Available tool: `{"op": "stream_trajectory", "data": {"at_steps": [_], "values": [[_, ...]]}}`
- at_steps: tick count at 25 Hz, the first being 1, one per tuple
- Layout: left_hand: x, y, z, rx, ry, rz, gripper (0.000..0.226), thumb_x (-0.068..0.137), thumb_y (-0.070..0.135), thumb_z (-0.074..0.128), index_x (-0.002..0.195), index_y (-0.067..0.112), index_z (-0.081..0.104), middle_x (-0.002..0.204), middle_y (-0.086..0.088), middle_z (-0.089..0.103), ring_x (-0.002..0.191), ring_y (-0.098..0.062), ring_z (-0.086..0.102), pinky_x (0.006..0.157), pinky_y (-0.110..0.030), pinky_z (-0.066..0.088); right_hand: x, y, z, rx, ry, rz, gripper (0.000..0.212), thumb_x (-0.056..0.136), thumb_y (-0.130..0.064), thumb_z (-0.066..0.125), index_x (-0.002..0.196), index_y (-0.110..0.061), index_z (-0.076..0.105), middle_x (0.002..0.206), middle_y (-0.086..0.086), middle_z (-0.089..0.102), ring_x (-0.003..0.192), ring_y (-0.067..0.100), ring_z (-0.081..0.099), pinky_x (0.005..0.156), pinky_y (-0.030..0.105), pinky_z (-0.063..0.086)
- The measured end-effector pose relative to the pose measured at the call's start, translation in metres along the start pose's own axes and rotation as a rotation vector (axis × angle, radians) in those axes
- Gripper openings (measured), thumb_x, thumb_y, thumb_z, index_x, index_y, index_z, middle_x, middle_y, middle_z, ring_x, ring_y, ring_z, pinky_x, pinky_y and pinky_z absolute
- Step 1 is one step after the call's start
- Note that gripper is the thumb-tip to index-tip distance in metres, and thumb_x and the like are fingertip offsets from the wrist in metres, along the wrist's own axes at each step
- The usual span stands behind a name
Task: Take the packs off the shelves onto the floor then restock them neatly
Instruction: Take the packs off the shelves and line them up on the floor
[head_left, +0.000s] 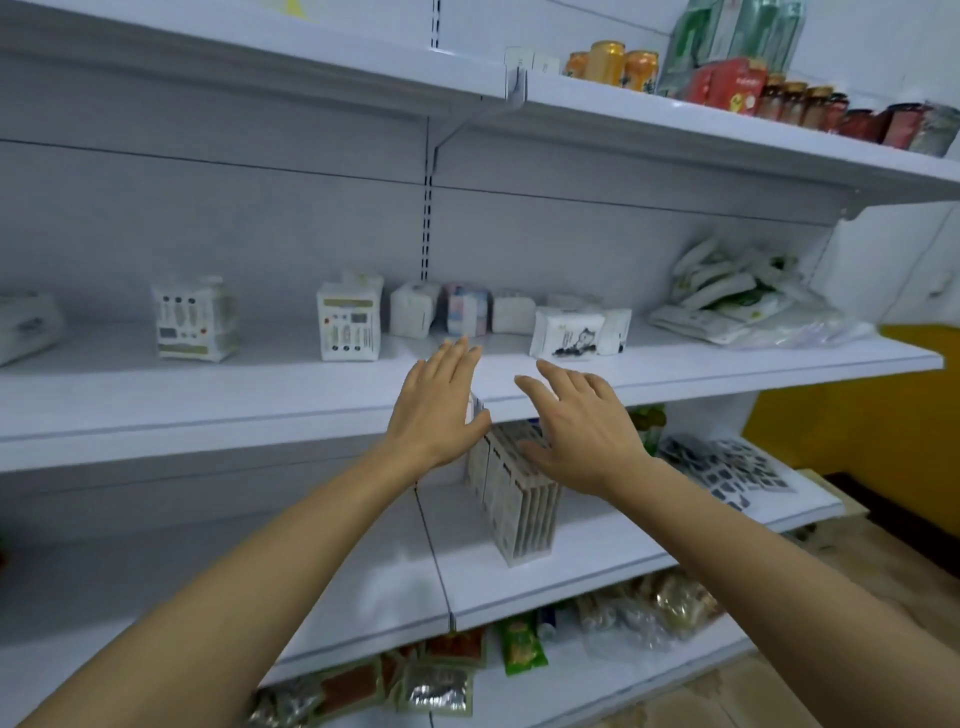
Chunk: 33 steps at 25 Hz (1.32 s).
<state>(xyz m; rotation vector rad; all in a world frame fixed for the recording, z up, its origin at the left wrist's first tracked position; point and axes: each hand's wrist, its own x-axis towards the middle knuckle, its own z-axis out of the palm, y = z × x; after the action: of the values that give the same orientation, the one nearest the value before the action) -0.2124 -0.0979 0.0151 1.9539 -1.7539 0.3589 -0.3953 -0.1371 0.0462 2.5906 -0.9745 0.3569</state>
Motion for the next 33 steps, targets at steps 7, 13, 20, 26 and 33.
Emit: {"op": "stream_trajectory", "data": {"at_steps": [7,13,20,26,33], "values": [[0.084,-0.054,0.046,-0.046,-0.04,-0.065,0.076,0.094,0.044,0.049,0.153,0.017,0.01,0.162,-0.003,0.007,0.149,-0.02,0.007,0.119,-0.037,0.014,0.109,0.03,0.046,0.004,0.002,-0.018,0.064,0.093,-0.048,0.049,0.146,-0.021,0.027,0.154,0.008,0.027,0.139,0.027,0.029,0.115,0.041,0.017],[0.122,-0.073,0.069,-0.121,-0.025,-0.13,0.075,0.091,0.041,0.055,0.152,0.02,0.016,0.159,-0.003,0.019,0.144,-0.022,0.02,0.114,-0.04,0.029,0.19,0.056,0.071,0.008,0.034,-0.07,0.059,0.091,-0.049,0.048,0.141,-0.021,0.035,0.142,0.006,0.043,0.13,0.026,0.04,0.11,0.041,0.026],[0.21,-0.066,0.102,-0.243,0.063,-0.289,0.072,0.087,0.029,0.063,0.149,0.014,0.028,0.147,-0.012,0.037,0.131,-0.03,0.039,0.102,-0.037,0.039,0.272,0.113,0.088,0.103,0.163,-0.207,0.045,0.083,-0.036,0.061,0.117,-0.008,0.06,0.112,0.016,0.06,0.102,0.037,0.058,0.09,0.042,0.039],[0.275,-0.071,0.139,-0.001,0.092,-0.466,0.076,0.091,0.046,0.055,0.152,0.02,0.018,0.158,-0.007,0.023,0.145,-0.027,0.021,0.115,-0.042,0.025,0.316,0.182,0.101,0.179,0.115,-0.253,0.039,0.093,-0.044,0.048,0.126,-0.023,0.052,0.128,0.003,0.054,0.117,0.025,0.05,0.101,0.037,0.032],[0.292,-0.053,0.155,0.093,0.175,-0.677,0.048,0.092,0.037,0.056,0.135,0.017,0.044,0.136,-0.007,0.045,0.12,-0.029,0.05,0.089,-0.036,0.041,0.353,0.221,0.132,0.187,0.186,-0.406,0.038,0.091,-0.045,0.051,0.121,-0.022,0.057,0.121,0.001,0.059,0.111,0.022,0.054,0.099,0.037,0.033]]}}
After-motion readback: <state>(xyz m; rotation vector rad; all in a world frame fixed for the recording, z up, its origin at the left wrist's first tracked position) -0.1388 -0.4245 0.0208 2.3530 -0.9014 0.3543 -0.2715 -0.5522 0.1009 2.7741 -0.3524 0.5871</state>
